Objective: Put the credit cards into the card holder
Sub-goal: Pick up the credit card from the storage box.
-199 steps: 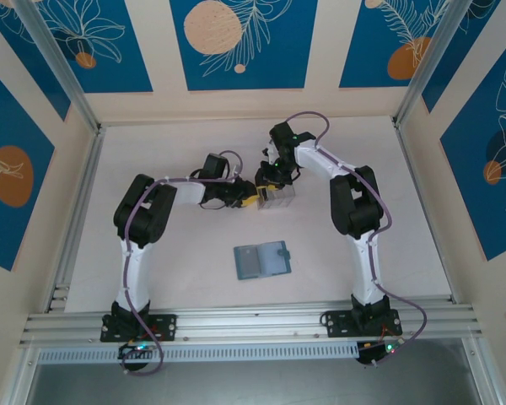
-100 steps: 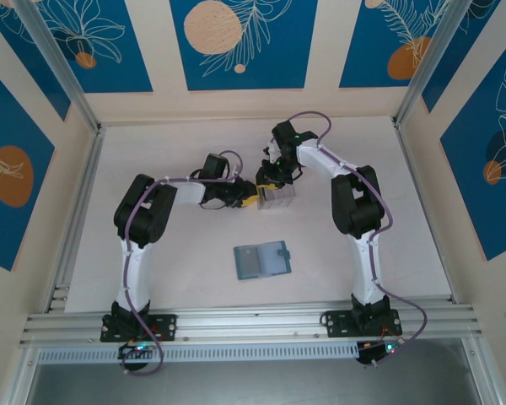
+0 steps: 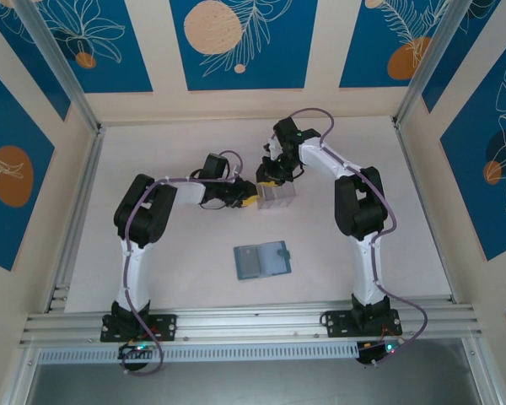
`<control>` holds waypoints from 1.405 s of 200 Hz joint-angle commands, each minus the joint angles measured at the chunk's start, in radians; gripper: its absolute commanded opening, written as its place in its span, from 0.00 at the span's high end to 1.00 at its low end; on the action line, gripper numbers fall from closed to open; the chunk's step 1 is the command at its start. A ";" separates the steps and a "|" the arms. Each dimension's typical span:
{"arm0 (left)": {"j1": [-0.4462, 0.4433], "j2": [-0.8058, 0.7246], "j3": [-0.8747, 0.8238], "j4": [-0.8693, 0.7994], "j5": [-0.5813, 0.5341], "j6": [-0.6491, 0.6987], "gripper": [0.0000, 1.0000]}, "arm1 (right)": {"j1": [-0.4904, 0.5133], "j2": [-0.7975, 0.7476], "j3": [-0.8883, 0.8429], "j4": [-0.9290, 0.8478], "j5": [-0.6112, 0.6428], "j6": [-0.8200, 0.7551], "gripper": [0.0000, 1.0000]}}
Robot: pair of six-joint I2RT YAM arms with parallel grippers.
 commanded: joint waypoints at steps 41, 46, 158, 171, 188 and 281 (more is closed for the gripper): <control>-0.016 0.023 0.004 0.007 0.006 0.002 0.73 | 0.001 0.014 0.046 -0.068 0.028 -0.023 0.66; -0.016 0.023 0.005 0.007 0.005 0.003 0.72 | 0.002 0.018 0.047 -0.066 0.025 -0.022 0.65; -0.016 0.025 0.007 0.010 0.009 0.003 0.73 | 0.021 0.064 0.056 -0.051 -0.072 0.007 0.65; -0.015 0.028 0.006 0.011 0.009 0.002 0.73 | 0.021 0.051 0.048 -0.036 -0.099 0.014 0.66; -0.016 0.032 0.006 0.010 0.009 0.004 0.73 | 0.020 0.033 0.040 -0.026 -0.111 0.020 0.68; -0.016 0.039 0.000 0.014 0.009 0.004 0.73 | 0.008 -0.005 0.025 -0.026 -0.104 0.022 0.72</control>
